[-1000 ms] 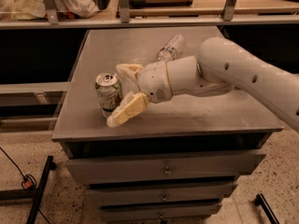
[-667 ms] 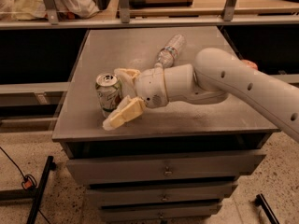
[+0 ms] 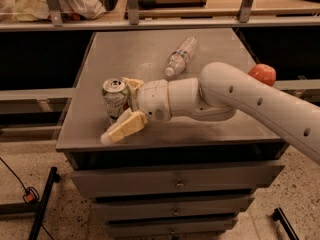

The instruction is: Knock 7up can over

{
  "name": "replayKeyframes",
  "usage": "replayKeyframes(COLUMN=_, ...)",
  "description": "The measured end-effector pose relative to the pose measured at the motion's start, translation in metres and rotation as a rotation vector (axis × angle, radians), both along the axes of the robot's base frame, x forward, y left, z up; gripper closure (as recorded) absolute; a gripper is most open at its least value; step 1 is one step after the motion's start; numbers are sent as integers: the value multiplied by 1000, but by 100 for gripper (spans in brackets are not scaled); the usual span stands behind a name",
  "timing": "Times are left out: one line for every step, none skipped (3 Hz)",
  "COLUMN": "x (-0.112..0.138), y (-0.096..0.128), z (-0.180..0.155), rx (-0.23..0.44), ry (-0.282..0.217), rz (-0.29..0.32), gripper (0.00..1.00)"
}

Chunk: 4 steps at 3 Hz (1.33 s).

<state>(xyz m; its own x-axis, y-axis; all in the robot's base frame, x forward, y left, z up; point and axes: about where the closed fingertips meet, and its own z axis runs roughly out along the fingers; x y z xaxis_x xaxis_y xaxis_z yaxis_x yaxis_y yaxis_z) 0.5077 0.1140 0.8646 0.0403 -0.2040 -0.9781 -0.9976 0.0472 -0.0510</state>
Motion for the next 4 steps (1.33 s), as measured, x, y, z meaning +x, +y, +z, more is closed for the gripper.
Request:
replayKeyframes(x=1, y=4, z=-7, rx=13, ry=-17, rz=1, gripper=17)
replayKeyframes(x=6, y=5, z=-17, rx=43, ry=-21, rz=6, gripper=41)
replayKeyframes(x=9, y=7, z=-19, rx=87, ry=-11, rz=13, gripper=63)
replayKeyframes(x=15, y=4, z=-6, rx=68, ry=-19, rz=25, gripper=87)
